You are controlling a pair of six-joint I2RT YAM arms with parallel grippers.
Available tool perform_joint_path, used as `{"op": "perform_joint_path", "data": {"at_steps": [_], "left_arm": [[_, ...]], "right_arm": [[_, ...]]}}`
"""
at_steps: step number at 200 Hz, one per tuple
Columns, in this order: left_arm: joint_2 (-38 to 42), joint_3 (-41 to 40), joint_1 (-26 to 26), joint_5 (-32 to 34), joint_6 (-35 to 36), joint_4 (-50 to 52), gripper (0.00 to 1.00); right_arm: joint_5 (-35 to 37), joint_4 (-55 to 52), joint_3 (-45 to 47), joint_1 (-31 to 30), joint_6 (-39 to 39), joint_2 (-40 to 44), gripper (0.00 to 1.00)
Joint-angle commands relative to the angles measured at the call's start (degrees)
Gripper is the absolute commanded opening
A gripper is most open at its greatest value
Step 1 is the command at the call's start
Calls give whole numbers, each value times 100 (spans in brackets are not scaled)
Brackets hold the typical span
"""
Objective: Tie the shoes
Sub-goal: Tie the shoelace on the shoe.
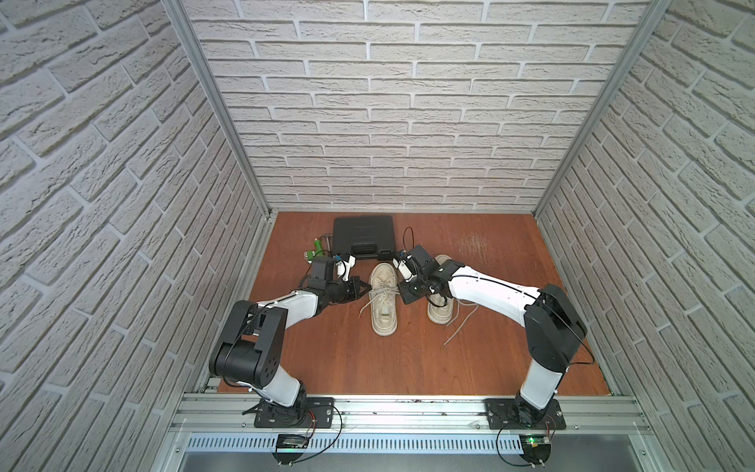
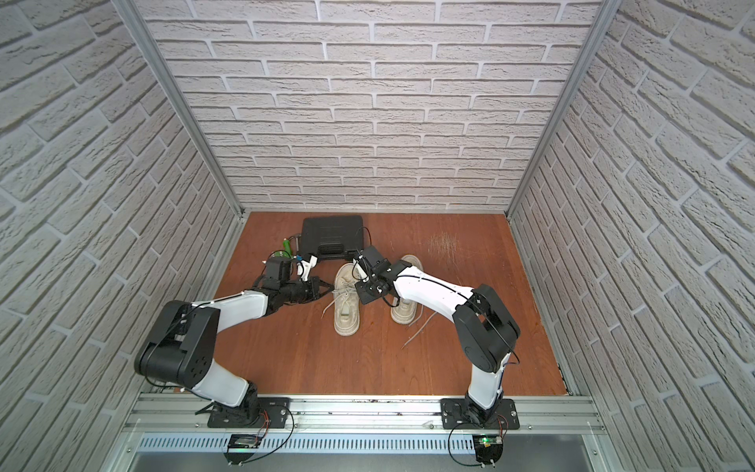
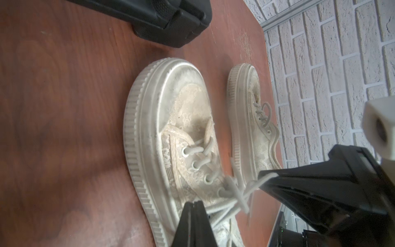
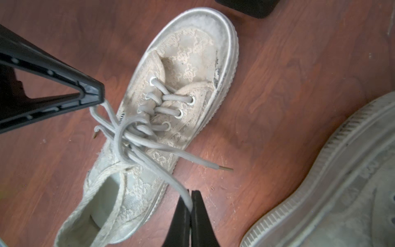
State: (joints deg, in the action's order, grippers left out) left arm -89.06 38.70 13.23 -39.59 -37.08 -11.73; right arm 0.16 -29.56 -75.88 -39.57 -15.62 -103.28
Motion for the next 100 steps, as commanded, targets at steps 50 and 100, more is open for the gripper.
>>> {"op": "perform_joint_path", "data": {"at_steps": [50,100], "left_arm": [[293,-152,-299,117,209,192,0],[336,-212,-433,114,211,215,0]], "right_arm": [[765,-425,-25,74,199,205,3],[1031,-544,69,72,261,230,3]]}}
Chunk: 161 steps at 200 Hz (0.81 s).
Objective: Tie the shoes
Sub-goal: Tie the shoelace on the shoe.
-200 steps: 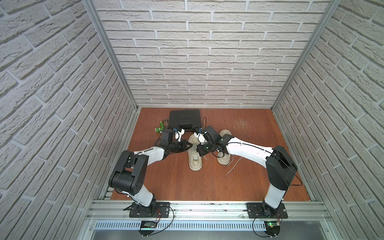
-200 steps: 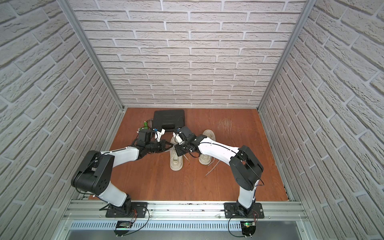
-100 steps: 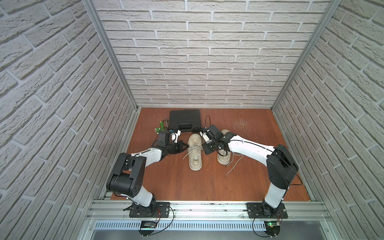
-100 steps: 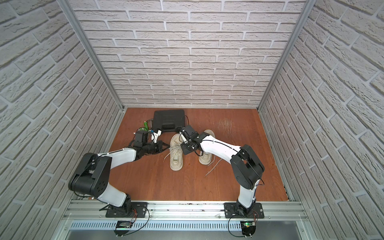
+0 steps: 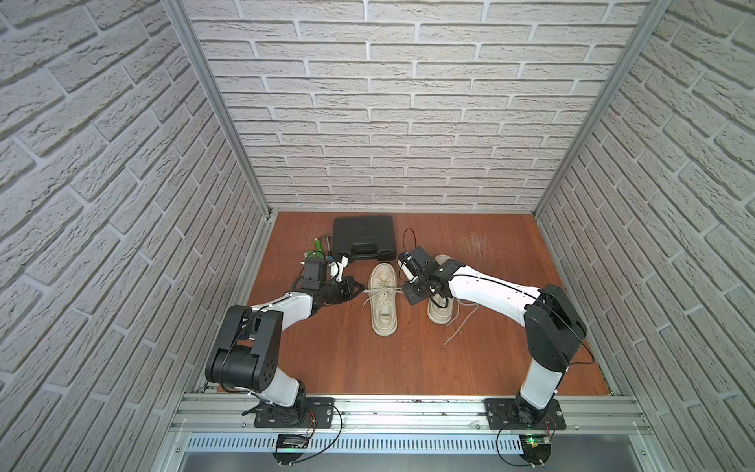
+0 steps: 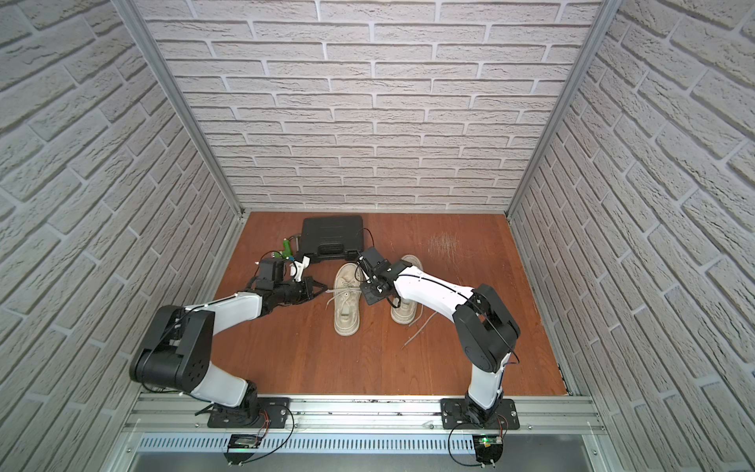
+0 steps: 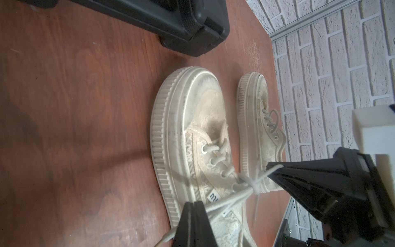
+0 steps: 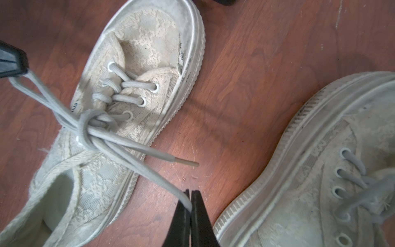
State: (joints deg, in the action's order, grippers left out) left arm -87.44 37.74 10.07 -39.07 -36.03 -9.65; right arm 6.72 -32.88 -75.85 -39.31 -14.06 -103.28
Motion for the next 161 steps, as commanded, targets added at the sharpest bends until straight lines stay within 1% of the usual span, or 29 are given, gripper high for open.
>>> {"op": "perform_joint_path", "data": {"at_steps": [1,68,161], "left_arm": [[174,-117,-118,64,110,11,0],[194,-210,-319,65,129,16,0],[168,-216,-358,52,131,-13,0]], "right_arm": [[383,-215,64,46,106,234,3],[731,-422,84,46,177,199,3],[1140,-647,18,2,360,169,3]]}}
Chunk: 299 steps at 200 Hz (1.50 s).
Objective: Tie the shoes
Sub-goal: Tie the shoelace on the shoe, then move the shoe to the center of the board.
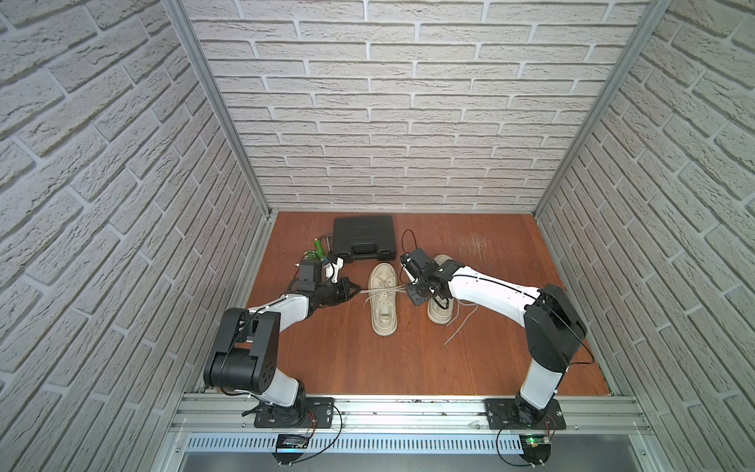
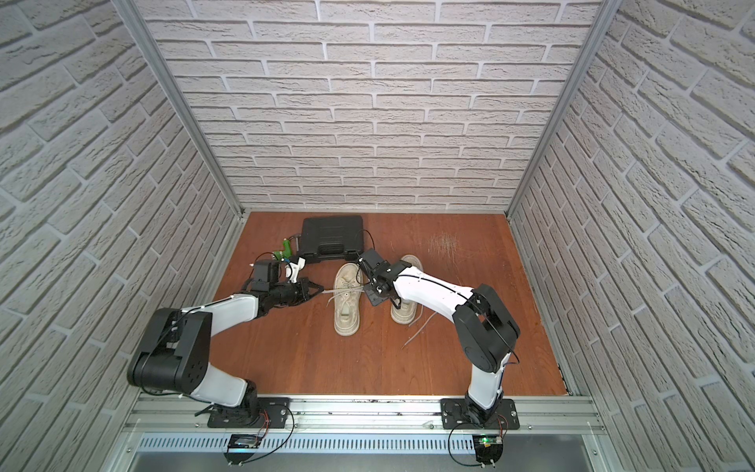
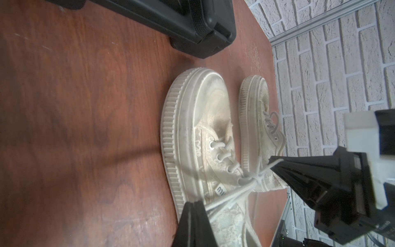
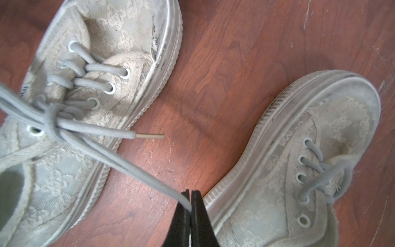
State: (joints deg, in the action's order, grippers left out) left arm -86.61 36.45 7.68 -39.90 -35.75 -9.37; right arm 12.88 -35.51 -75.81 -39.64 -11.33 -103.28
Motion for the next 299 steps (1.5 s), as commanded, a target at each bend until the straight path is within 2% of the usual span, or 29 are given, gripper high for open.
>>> {"op": "perform_joint_path", "data": {"at_steps": [1,78,106,116,127,139,144,152,167,193,215,235,264,299], "left_arm": [[88,-86,-119,133,103,-40,0],[98,-86,-144,132,99,-21,0],[140,-85,-149,80,111,-47,0],[188,-93,-144,16,103,-97,1],[296,-103,-144,-34,106,-118,14],[476,-113,-142,0,149,-34,35],[573,-108,-140,32,206,50,40],[724,-81,-144,97,292,217,47],[1037,-5,-153,248,500,621,52],[1537,187,-73,479,916,1387,56],[1709,465,352,892,1290,2106,60],[1575,819,1032,1568,1615,2672,62],[923,1434,1832,2398,1895,3230,65],[-23,2165,2365,2888,2092,3503,70]], "right_arm": [[532,-386,14,35,87,173,3],[618,-424,-19,0,123,122,3],[323,-264,34,0,187,217,3],[18,-19,149,17,197,345,13],[-389,290,326,71,183,550,31],[-805,529,476,167,153,786,46],[-981,589,519,219,154,879,56],[-1235,625,556,306,157,1020,64],[-1596,658,628,490,159,1315,72],[-1754,762,827,829,87,1988,75],[-1627,898,1045,1124,-72,2530,77],[-1433,1060,1303,1284,-164,2880,81],[-1376,1131,1599,1470,-324,3135,83],[-1367,1173,1873,1531,-456,3250,83]]}}
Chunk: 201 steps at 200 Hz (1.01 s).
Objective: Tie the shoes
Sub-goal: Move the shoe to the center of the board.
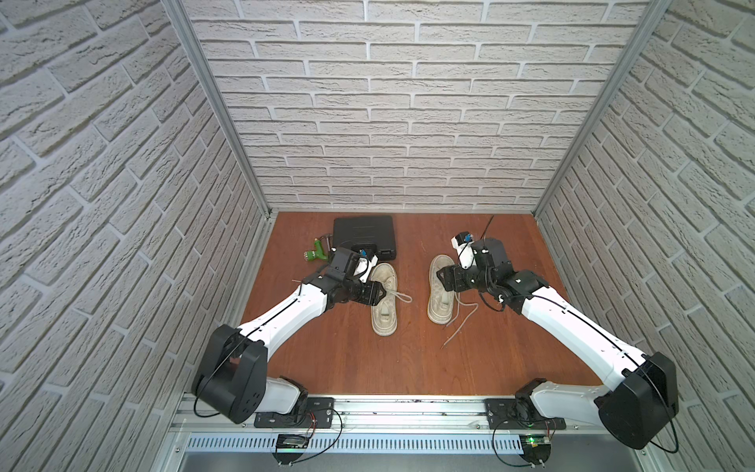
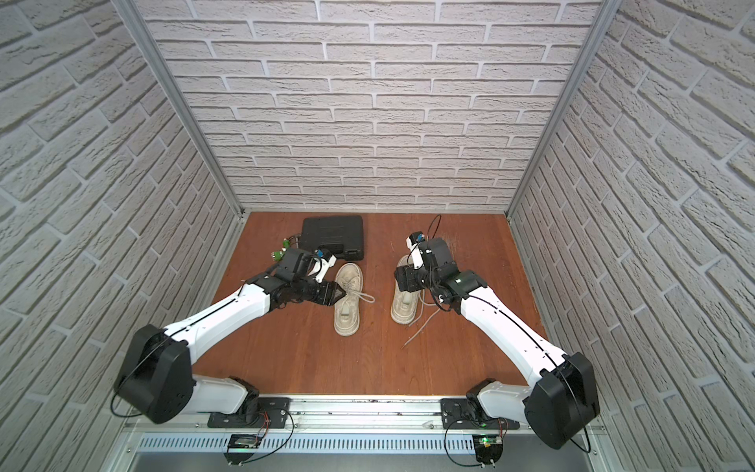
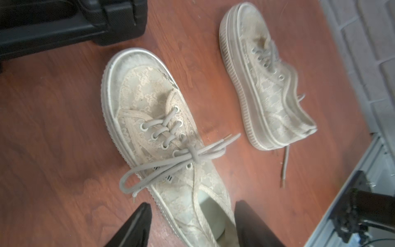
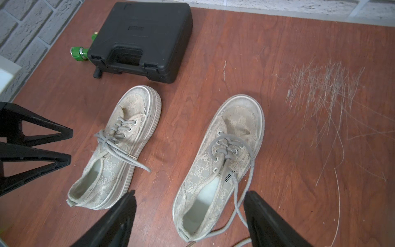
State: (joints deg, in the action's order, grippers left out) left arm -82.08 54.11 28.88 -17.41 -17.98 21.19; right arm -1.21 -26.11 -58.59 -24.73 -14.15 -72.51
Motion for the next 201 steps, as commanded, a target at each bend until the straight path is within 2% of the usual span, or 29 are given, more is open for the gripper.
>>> {"op": "perform_joint_path", "data": {"at_steps": [1,44,62,91,120,143,168,201], "left_arm": [[-489,408,260,645,318,452,70],[-1435,1077,611,1168,435,704,72],[-1686,1251,654,1448,418,755,65],[-1829,1374,702,1944,350,786,46],[-1566,1148,612,2374,311,808,20],[-1170,853,352,2404,317,886,7],[-631,494,-82,2298,475,1005,2],[-292,158,-594,1808,629,986,2]], "right_arm": [[42,236,157,39,-175,174,83],[18,311,308,72,-236,211,84],[16,341,347,78,-245,197,84],[86,335,418,116,-277,142,83],[118,225,458,275,-332,43,81],[342,-171,288,382,-356,-286,77],[398,-629,-12,416,-308,-764,73],[95,-461,-169,416,-373,-1315,69]]}}
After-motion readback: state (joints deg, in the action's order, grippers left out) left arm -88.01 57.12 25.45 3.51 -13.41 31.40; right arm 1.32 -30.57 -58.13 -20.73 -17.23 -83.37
